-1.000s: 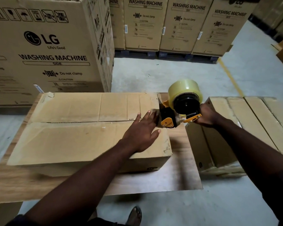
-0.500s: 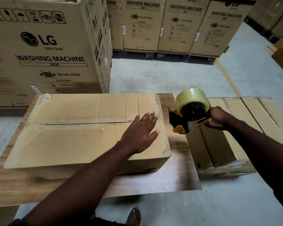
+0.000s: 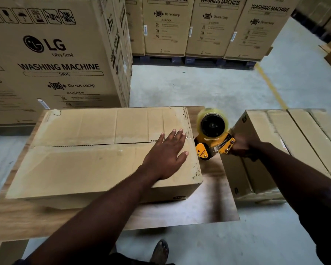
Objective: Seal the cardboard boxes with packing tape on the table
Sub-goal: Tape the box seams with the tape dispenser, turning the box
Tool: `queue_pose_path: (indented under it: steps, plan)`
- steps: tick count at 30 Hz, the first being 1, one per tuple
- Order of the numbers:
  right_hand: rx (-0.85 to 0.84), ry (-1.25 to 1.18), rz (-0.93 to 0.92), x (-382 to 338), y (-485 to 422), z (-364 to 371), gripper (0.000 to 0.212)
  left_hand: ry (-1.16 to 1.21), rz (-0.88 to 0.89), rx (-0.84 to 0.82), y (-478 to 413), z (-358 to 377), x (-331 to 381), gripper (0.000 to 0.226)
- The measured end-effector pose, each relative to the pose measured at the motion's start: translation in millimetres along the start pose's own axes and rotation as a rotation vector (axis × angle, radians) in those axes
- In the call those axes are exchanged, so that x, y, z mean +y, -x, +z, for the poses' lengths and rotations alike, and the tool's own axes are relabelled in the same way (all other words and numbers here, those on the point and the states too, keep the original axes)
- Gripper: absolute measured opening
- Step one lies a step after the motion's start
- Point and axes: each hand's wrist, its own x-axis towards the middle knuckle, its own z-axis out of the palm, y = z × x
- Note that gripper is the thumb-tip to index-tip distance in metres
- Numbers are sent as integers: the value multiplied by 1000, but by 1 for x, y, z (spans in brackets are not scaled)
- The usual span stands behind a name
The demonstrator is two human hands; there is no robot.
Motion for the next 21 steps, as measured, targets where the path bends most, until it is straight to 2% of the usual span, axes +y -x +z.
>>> queue_pose_path:
  steps: [4, 8, 10, 13, 15, 16, 17, 18, 19, 21]
  plan:
    - [-87, -234, 189, 15, 4, 45, 21, 9, 1, -5, 0, 0, 2, 65]
    - [-123, -773, 367, 11, 5, 108, 27, 6, 0, -8, 0, -2, 1, 65]
    - [-82, -1022, 410, -2, -1, 134, 18, 5, 4, -9, 1, -2, 1, 65]
    - [-125, -1362, 421, -26, -10, 164, 31, 3, 8, -5, 1, -2, 1, 65]
    - [-149, -1488, 431, -34, -12, 175, 26, 10, 6, 1, 1, -2, 1, 65]
    - [-153, -1481, 433, -33, -14, 184, 17, 17, 5, 1, 1, -3, 1, 65]
    - [-162, -1462, 418, -26, -19, 193, 21, 23, 5, 2, 1, -3, 1, 66]
    - [-178, -1382, 405, -22, -17, 195, 36, 26, 5, 6, 1, -3, 1, 66]
    - [-201, -1261, 397, -19, -14, 191, 51, 27, 6, 10, 1, -2, 1, 66]
    - [-294, -895, 412, -27, 2, 165, 57, 26, 4, 15, 1, -2, 1, 66]
